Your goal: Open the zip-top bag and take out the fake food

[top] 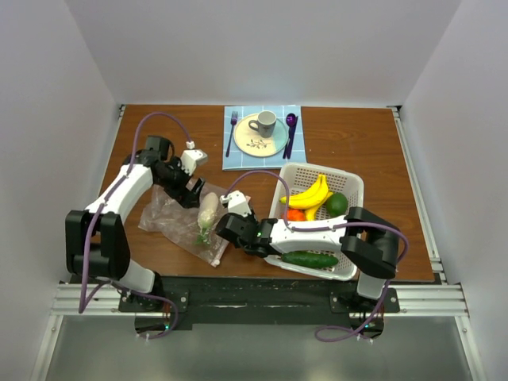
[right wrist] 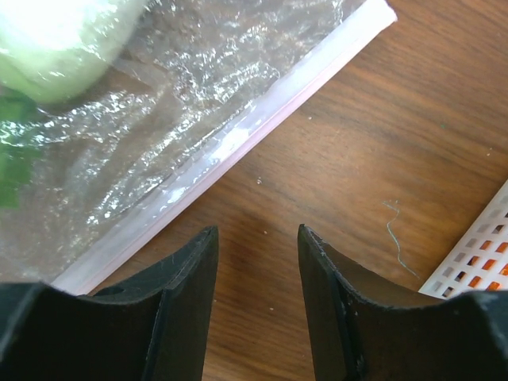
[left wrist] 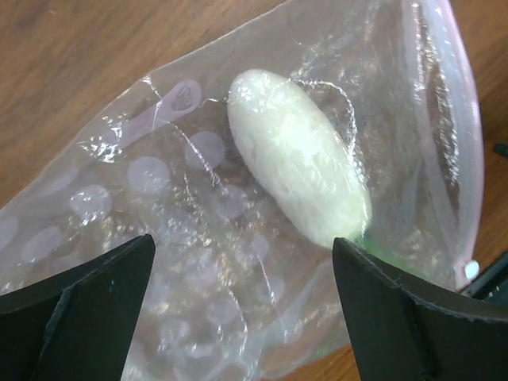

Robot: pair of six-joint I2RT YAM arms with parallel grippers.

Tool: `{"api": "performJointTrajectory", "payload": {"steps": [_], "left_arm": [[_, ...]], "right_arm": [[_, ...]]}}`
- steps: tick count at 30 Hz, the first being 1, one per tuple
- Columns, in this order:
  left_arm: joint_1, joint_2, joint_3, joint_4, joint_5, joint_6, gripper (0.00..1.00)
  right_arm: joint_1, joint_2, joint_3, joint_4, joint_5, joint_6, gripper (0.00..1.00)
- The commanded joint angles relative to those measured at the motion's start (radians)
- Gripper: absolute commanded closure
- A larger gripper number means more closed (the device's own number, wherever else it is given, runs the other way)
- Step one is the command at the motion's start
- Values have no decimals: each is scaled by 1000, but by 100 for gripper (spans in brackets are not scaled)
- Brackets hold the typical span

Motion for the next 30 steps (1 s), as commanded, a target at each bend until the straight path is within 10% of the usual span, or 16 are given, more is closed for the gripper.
{"api": "performJointTrajectory", "payload": {"steps": [1, 30], "left_arm": [[-23, 55, -49, 134, 18, -56, 1], [-158, 83, -239, 299, -216, -75, 0]], "right_arm": [[-1, 2, 0, 6, 30, 26, 52], [-20, 70, 33, 247, -48, -31, 51]]}}
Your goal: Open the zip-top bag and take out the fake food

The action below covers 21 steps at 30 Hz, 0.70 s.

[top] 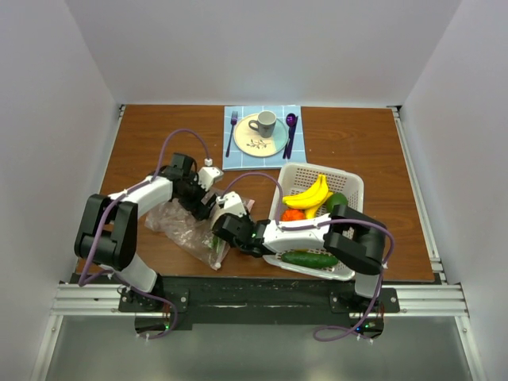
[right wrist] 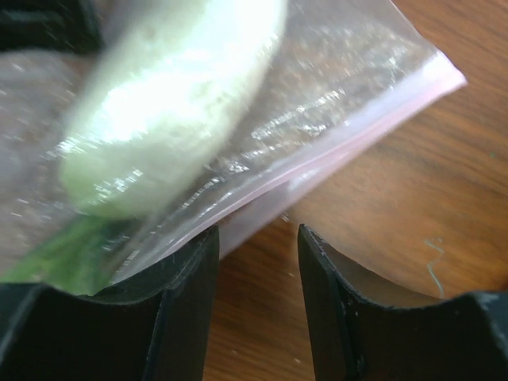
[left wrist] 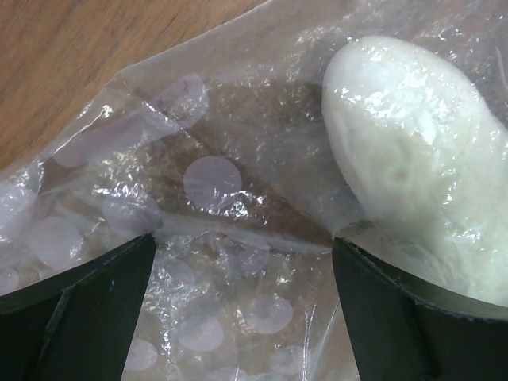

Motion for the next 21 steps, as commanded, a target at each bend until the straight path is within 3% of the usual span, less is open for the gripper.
{"api": "performJointTrajectory", "payload": {"steps": [1, 13, 21], "left_arm": [[-5, -18, -48, -11, -39, 5, 0], [-7, -15, -71, -18, -36, 4, 0], [-16, -37, -50, -70, -3, 8, 0]], "right_arm": [[-5, -37, 19, 154, -54, -10, 51], [-45, -90, -23, 363, -242, 24, 43], [-62, -18, 59, 267, -141, 13, 38]]}}
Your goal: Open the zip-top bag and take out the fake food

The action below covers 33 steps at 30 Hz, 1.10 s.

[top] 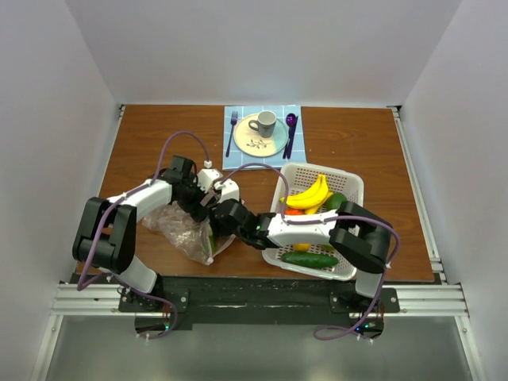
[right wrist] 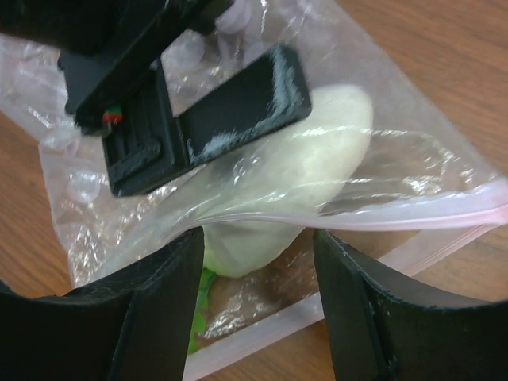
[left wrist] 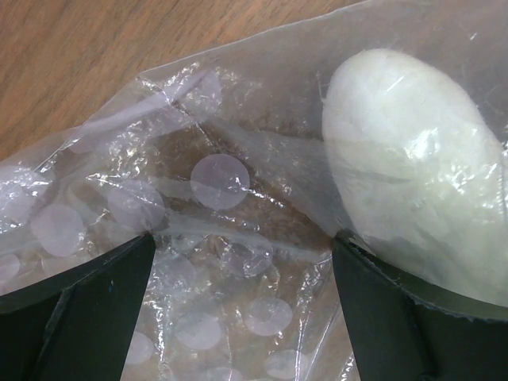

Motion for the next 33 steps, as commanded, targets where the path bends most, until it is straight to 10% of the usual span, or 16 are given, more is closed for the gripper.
{"api": "performJointTrajectory", "payload": {"steps": [1, 11, 21, 33], "left_arm": [[-13, -13, -8, -115, 37, 1, 0], [-30, -40, -5, -132, 48, 4, 0], [-4, 7, -46, -36, -125, -19, 1], [165, 147, 148, -23, -178, -59, 0]], "right_arm": [[-9, 27, 73, -31, 76, 4, 37], [-12, 128, 207, -134, 99, 13, 30], [4, -75, -14, -111, 107, 30, 73], [7, -371, 105, -537, 25, 4, 81]]}}
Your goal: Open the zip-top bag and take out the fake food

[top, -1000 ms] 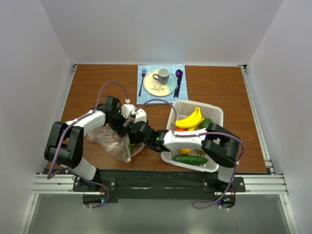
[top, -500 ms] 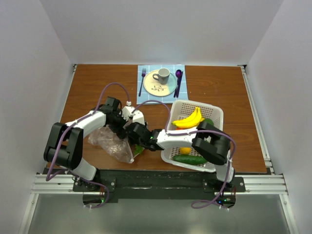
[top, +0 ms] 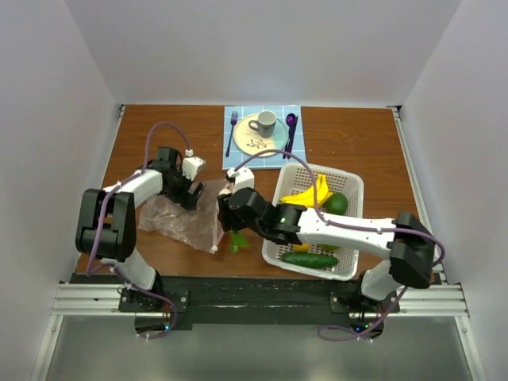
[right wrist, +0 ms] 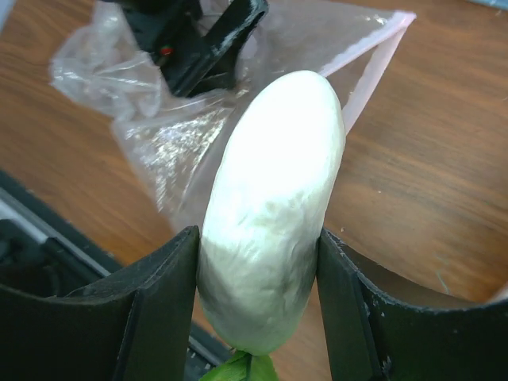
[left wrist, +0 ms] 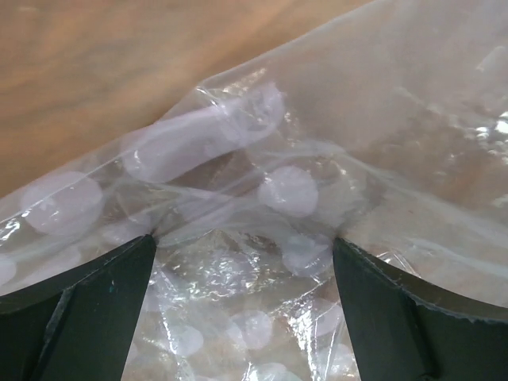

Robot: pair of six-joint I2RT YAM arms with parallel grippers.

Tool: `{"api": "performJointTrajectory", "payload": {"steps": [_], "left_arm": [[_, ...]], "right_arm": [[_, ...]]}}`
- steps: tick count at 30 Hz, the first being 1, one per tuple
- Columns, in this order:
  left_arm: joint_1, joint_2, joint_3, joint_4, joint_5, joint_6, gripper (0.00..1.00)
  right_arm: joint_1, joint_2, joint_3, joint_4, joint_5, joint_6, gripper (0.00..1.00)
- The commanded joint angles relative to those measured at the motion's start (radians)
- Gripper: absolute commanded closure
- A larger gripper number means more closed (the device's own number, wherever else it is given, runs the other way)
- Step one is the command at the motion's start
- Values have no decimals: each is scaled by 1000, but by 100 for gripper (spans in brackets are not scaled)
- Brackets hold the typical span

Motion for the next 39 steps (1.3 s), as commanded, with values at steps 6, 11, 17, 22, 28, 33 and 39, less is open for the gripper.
{"api": "performJointTrajectory", "payload": {"steps": [6, 11, 17, 22, 28, 33, 39], "left_arm": [[36, 9, 195, -125, -25, -35, 1], [36, -123, 246, -205, 47, -33, 0], [36, -224, 259, -213, 74, -56, 1], [36, -258, 255, -214, 75, -68, 0], [36, -275, 236, -199, 96, -88, 0], [36, -304, 210, -171, 110, -81, 0], [36, -342, 181, -105, 80, -143, 0]], "right_arm": [[-88, -376, -140, -310, 240, 63, 62], [-191, -543, -282, -357, 314, 119, 47], [-203, -517, -256, -435, 340, 106, 1], [-205, -441, -171, -550, 400, 103, 1], [-203, -441, -110, -557, 446, 32, 1], [-205, -499, -116, -521, 448, -13, 1], [-203, -571, -148, -492, 466, -70, 1]]}}
